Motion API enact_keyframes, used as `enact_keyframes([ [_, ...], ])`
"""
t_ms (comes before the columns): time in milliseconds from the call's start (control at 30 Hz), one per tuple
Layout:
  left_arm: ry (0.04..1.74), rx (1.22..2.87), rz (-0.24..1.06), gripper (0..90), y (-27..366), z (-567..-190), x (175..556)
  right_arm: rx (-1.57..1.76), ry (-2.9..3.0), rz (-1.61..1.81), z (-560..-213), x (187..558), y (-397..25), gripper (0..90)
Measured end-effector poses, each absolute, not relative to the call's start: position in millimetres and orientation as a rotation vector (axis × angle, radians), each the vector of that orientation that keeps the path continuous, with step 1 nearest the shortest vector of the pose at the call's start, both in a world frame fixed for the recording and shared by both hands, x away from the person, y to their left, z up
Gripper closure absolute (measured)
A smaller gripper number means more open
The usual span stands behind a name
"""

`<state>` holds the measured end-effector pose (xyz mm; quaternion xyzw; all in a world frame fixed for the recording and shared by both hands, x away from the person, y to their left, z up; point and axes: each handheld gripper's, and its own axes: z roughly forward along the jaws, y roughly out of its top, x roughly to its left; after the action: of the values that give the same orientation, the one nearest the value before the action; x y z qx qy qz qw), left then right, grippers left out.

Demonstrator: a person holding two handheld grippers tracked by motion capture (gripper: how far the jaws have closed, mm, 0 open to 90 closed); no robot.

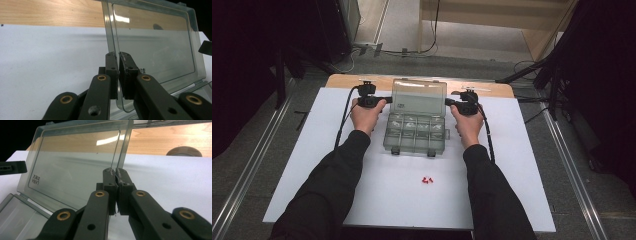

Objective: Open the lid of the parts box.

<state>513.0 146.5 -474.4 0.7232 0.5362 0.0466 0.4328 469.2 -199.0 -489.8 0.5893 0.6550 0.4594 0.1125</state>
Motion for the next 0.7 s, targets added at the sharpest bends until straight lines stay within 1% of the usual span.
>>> enact_keyframes([
  [700, 1.363, 1.819, 0.109, 85.7, 146.7, -484.2, 512.9, 1.733, 1.951, 1.318, -502.4, 472.7, -196.6, 89.1],
])
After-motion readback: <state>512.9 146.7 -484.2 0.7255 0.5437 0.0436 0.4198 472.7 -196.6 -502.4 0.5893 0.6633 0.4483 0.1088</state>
